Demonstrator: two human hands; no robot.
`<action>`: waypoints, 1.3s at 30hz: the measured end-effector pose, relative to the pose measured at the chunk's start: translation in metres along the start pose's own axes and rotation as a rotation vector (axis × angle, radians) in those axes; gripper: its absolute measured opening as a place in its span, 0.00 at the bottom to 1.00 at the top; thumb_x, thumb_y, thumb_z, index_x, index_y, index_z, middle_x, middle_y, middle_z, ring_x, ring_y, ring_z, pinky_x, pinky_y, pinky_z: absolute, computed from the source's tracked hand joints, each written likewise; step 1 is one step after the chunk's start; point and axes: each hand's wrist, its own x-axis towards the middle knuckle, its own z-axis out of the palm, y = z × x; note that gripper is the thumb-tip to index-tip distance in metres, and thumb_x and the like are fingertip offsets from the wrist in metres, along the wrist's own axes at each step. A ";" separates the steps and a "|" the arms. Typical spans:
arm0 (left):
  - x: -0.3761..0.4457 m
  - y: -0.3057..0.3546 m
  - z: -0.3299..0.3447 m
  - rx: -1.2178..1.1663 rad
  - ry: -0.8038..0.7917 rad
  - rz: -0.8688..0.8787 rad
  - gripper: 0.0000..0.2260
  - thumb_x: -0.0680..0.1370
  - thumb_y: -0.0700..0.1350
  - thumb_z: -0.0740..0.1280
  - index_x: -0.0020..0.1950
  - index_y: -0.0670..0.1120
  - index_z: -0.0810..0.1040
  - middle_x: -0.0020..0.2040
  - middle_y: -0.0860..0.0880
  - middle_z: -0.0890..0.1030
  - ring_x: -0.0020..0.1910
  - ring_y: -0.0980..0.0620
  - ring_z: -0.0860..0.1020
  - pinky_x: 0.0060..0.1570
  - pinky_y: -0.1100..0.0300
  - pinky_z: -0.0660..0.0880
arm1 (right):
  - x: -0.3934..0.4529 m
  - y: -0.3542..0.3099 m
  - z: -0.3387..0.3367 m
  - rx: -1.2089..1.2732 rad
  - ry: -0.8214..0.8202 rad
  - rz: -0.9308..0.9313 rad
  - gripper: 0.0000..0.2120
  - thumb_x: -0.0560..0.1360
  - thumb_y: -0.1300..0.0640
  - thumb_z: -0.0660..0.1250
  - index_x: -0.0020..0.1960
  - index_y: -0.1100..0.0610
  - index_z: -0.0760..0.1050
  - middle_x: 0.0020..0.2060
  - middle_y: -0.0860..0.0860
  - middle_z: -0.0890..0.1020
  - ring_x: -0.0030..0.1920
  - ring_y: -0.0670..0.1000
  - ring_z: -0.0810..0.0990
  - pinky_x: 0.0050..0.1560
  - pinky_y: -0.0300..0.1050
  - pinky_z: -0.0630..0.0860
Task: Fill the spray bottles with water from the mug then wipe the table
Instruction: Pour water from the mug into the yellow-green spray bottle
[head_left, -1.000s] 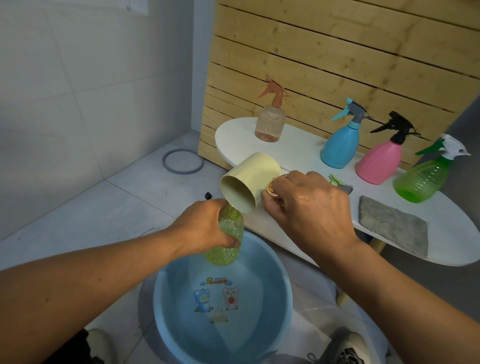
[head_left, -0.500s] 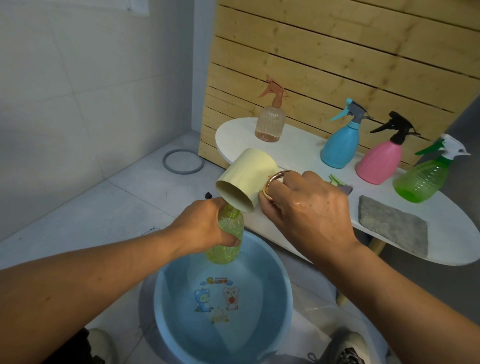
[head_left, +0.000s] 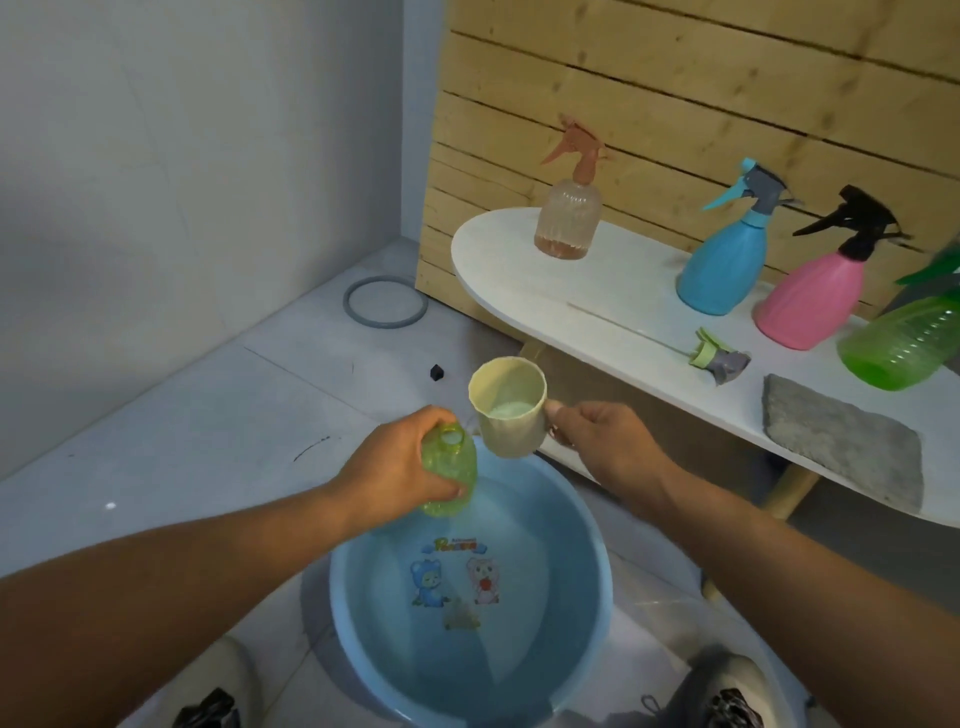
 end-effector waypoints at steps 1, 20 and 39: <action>-0.003 -0.009 0.007 -0.017 0.002 -0.019 0.28 0.65 0.48 0.84 0.61 0.58 0.77 0.52 0.57 0.82 0.51 0.57 0.81 0.51 0.57 0.81 | 0.005 0.009 0.008 0.034 -0.026 0.050 0.21 0.80 0.42 0.67 0.34 0.54 0.76 0.27 0.47 0.75 0.29 0.46 0.69 0.33 0.40 0.67; -0.005 -0.146 0.108 -0.021 -0.129 -0.201 0.30 0.68 0.43 0.83 0.64 0.59 0.75 0.50 0.59 0.80 0.48 0.58 0.78 0.51 0.71 0.72 | 0.045 0.185 0.122 -0.686 -0.137 -0.084 0.15 0.83 0.42 0.58 0.50 0.49 0.79 0.46 0.51 0.81 0.48 0.58 0.80 0.41 0.46 0.68; -0.006 -0.186 0.146 -0.176 -0.038 -0.348 0.42 0.59 0.50 0.87 0.66 0.65 0.71 0.62 0.51 0.75 0.60 0.51 0.77 0.63 0.53 0.76 | 0.041 0.226 0.153 -1.191 -0.226 -0.139 0.10 0.60 0.65 0.77 0.38 0.56 0.80 0.32 0.54 0.79 0.29 0.58 0.79 0.30 0.44 0.72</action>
